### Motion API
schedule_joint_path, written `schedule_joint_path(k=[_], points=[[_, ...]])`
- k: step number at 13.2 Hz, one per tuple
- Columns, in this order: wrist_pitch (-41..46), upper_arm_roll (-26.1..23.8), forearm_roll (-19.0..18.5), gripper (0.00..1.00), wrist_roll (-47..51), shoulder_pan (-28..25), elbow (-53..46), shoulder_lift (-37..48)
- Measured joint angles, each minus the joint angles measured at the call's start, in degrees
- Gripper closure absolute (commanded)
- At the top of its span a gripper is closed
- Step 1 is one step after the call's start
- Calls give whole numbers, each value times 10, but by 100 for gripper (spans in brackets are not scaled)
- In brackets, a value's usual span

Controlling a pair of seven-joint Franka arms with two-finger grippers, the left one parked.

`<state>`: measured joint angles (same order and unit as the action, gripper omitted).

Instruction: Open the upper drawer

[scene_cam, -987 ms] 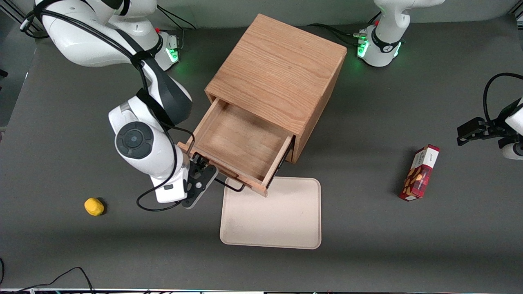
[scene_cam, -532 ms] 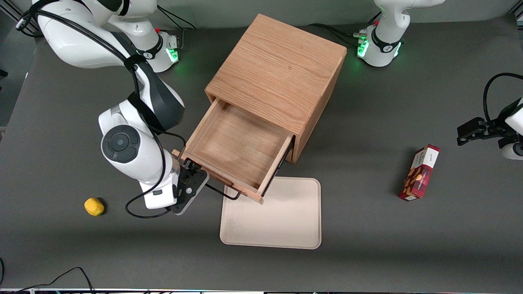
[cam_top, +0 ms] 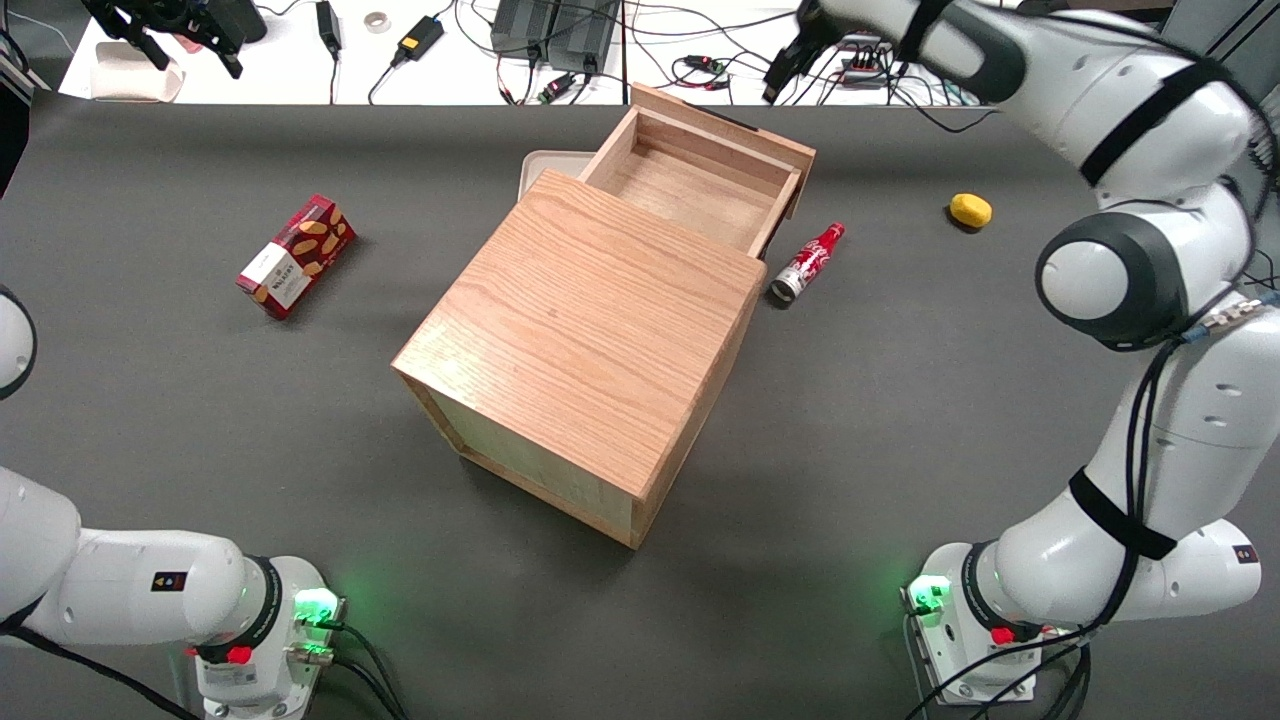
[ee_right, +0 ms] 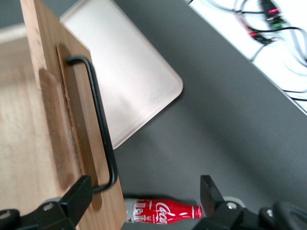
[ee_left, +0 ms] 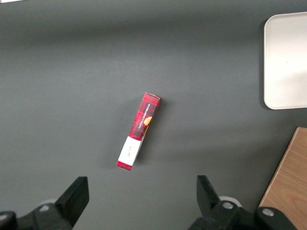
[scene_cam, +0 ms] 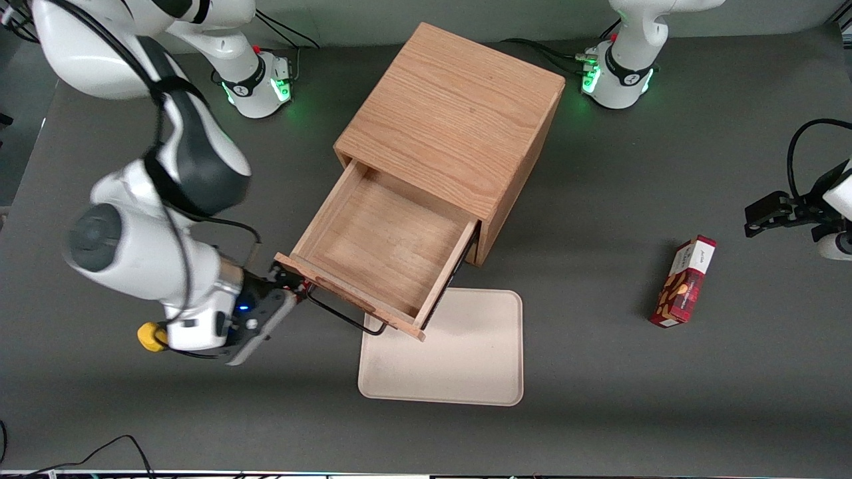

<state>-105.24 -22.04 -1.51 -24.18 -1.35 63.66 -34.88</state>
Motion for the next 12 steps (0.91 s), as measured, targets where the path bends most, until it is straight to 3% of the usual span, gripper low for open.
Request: schedule_joint_path(k=[2, 5, 9, 12], points=[[9, 50, 58, 0, 0, 10, 25, 60], [49, 76, 71, 0, 48, 48, 112, 177], [157, 90, 58, 0, 289, 67, 197, 302], [177, 92, 19, 0, 346, 72, 257, 358]])
